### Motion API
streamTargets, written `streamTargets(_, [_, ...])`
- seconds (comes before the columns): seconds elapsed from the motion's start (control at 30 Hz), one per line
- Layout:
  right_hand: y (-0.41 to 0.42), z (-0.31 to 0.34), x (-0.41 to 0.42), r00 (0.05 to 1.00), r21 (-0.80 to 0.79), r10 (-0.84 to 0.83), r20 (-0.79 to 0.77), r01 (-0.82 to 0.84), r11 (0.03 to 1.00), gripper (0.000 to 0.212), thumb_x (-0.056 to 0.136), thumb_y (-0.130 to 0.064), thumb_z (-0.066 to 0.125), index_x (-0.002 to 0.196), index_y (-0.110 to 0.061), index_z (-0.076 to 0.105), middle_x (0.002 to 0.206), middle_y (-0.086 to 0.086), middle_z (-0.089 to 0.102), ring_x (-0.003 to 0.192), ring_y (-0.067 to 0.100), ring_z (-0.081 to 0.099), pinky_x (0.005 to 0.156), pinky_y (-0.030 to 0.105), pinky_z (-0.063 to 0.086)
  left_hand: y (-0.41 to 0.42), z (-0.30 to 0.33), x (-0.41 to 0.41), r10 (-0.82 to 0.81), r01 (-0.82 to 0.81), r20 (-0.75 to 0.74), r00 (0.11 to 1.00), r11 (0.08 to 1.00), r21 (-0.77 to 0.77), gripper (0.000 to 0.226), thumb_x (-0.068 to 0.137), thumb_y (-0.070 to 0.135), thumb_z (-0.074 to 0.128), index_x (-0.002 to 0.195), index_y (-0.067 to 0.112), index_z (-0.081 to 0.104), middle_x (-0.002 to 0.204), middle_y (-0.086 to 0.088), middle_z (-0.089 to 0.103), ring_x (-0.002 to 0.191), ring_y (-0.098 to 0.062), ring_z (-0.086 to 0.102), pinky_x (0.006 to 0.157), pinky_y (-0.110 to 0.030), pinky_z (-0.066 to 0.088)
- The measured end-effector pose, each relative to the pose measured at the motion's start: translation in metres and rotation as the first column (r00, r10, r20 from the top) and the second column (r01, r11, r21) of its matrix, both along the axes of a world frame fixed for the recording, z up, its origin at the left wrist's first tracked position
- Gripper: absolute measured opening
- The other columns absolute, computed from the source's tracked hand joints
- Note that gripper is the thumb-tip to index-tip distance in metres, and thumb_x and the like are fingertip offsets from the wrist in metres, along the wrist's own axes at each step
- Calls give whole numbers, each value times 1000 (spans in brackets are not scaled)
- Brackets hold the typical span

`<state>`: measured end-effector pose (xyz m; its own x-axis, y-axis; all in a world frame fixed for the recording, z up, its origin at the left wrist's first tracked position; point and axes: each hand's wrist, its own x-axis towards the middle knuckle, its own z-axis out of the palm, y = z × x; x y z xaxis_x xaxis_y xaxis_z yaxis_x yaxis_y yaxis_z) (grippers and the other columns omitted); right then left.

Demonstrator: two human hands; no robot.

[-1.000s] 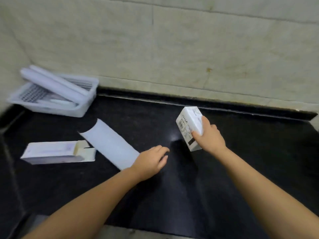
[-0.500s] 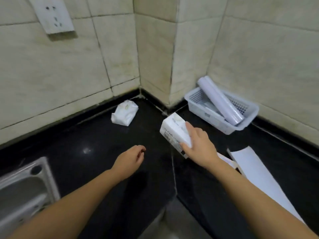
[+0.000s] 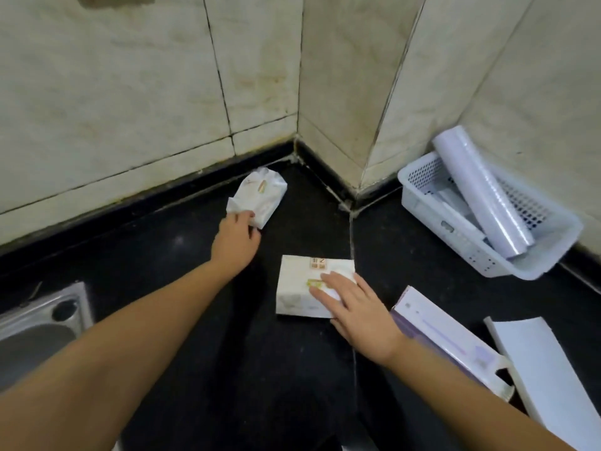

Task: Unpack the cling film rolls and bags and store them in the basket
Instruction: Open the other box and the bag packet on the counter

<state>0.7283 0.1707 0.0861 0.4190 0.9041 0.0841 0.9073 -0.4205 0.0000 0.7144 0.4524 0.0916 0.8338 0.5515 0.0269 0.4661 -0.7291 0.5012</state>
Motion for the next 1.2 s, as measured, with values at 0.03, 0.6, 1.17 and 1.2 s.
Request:
streamTargets(0.03, [-5,-2,-1,999,4,31,-23,-31,1000,67,72,-17,71,135,-24,49,137,7,54,128,24,50,105,48,40,3,0,18,64,-63,-21,998,998,22,44,89,22,51,132,14,43,136,-20,39,120,-39,41,95,-51,42])
streamTargets(0.6, [-11,11,16,712,385,-92,-696,478,789,20,92,-17,51,106,-25,63,113,-5,63,101,-6,54,90,18,43,-24,28,-10,-160,195,163,974,955,-225,17,85,23,63,94,10,69,113,8,47,101,-8,48,81,-20,36])
streamTargets(1.17, [-8,1,-44,299,148,-166,-940,793,591,44,94,-43,40,136,-42,31,135,-19,47,122,8,47,103,34,41,-82,23,-105,50,210,266,963,479,-853,46,93,7,45,122,42,43,143,8,35,131,-14,41,106,-33,40])
streamTargets(1.2, [-5,-3,-44,234,98,-172,-957,819,566,43,94,-44,38,136,-42,30,134,-15,48,119,12,50,98,38,47,-87,22,-106,115,114,168,979,373,-921,40,95,16,42,129,38,39,140,8,39,131,-15,41,109,-40,37])
